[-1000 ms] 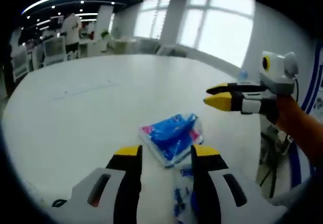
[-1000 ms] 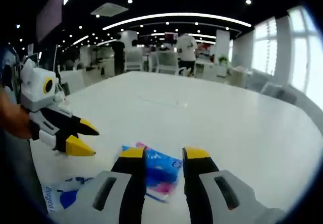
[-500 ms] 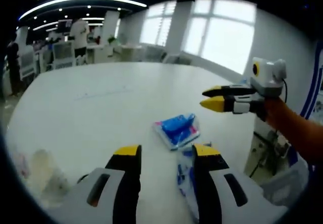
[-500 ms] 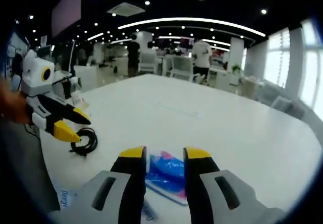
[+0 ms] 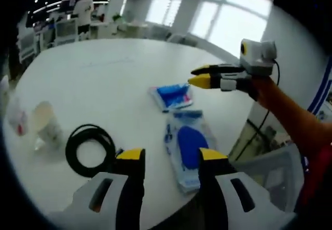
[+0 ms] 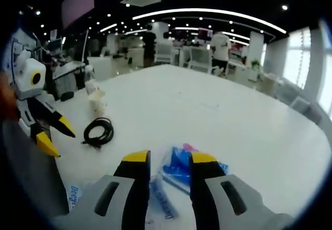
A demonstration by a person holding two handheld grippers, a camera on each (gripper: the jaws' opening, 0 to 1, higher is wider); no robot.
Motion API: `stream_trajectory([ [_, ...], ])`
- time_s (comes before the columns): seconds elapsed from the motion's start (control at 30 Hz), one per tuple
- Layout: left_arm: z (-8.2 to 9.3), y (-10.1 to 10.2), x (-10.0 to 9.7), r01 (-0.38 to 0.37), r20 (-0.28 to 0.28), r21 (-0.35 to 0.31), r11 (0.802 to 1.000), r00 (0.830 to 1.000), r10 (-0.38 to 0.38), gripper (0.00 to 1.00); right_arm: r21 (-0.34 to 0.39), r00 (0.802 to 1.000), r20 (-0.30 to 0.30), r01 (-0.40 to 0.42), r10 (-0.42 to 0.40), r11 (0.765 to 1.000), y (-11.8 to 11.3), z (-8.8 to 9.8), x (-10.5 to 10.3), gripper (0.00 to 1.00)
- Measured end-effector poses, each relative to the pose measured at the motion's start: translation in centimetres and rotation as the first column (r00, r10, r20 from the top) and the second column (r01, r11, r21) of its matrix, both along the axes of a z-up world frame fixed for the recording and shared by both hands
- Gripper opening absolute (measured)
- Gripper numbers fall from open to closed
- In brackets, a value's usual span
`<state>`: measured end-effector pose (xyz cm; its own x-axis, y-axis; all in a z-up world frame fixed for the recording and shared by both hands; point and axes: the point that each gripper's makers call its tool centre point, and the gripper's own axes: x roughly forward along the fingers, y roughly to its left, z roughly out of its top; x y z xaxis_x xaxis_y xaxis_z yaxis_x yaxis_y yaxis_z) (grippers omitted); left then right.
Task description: Arrange the tabletop items into an orderly group along one side of the table until the central work area is clear of visible clutter.
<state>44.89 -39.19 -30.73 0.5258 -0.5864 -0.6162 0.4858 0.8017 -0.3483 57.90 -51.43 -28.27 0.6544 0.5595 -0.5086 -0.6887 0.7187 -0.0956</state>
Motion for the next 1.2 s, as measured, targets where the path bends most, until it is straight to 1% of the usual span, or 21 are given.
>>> stream_trajectory([
  [0.03,-0.2,-0.3,-0.4,0.009,-0.016,-0.003,1.000,1.000,-0.009,0.38,-0.001,1.000,-0.015,-0.002,0.002,1.000,-0.2,-0.4,-0.2,0.28],
  [0.13,-0.7,-1.2,-1.3,0.040,-0.043,0.005,0.999,0.998,-0.040,0.37,-0.012,0.999,-0.037,-0.003,0.003,1.000,-0.7,-1.2,-0.6,0.28],
  [0.2,-1.0,-1.8,-2.2,0.064,-0.077,0.000,0.998,0.995,-0.064,0.37,-0.014,0.999,-0.053,-0.007,0.006,1.000,-0.9,-1.6,-0.9,0.28],
  [0.23,-1.4,-2.1,-2.7,0.073,-0.107,-0.001,0.997,0.992,-0.073,0.38,-0.016,0.998,-0.061,-0.009,0.008,1.000,-1.0,-1.8,-1.0,0.28],
  [0.33,-2.6,-2.3,-3.7,0.096,-0.155,0.021,0.995,0.984,-0.092,0.38,-0.026,0.996,-0.082,-0.022,0.020,0.999,-1.2,-2.6,-1.5,0.28],
  [0.37,-2.9,-2.4,-3.9,0.093,-0.172,0.016,0.996,0.981,-0.089,0.38,-0.031,0.995,-0.092,-0.028,0.025,0.999,-1.3,-2.9,-1.7,0.28],
  [0.4,-3.4,-2.5,-4.5,0.093,-0.209,0.008,0.996,0.974,-0.089,0.38,-0.033,0.994,-0.102,-0.032,0.029,0.999,-1.3,-3.2,-1.8,0.29],
  [0.5,-4.4,-2.5,-5.2,0.089,-0.250,0.010,0.996,0.965,-0.084,0.38,-0.038,0.992,-0.124,-0.042,0.037,0.998,-1.6,-3.9,-2.2,0.28],
  [0.57,-4.8,-2.5,-5.5,0.074,-0.271,0.003,0.997,0.960,-0.070,0.37,-0.043,0.989,-0.143,-0.048,0.042,0.998,-1.7,-4.5,-2.4,0.28],
  [0.63,-5.4,-2.7,-5.9,0.058,-0.310,-0.013,0.998,0.949,-0.059,0.37,-0.050,0.987,-0.157,-0.056,0.048,0.997,-1.8,-4.9,-2.6,0.28],
  [0.7,-5.7,-2.8,-6.1,0.036,-0.337,-0.028,0.999,0.941,-0.044,0.37,-0.051,0.984,-0.170,-0.064,0.054,0.997,-1.8,-5.2,-2.6,0.28],
  [0.77,-6.0,-3.1,-6.2,0.028,-0.353,-0.042,0.999,0.935,-0.041,0.36,-0.053,0.982,-0.182,-0.069,0.058,0.996,-1.8,-5.6,-2.7,0.28],
  [0.93,-6.2,-3.8,-6.4,0.020,-0.374,-0.056,0.998,0.927,-0.040,0.36,-0.058,0.972,-0.226,-0.086,0.071,0.995,-1.9,-6.7,-2.9,0.28],
  [1.07,-6.5,-4.0,-6.4,0.022,-0.370,-0.050,0.999,0.928,-0.039,0.35,-0.061,0.967,-0.244,-0.091,0.073,0.994,-2.1,-7.3,-2.6,0.28],
  [1.2,-6.9,-4.0,-6.4,0.014,-0.383,-0.055,0.998,0.923,-0.034,0.35,-0.071,0.952,-0.293,-0.119,0.094,0.990,-2.1,-8.4,-2.7,0.26],
])
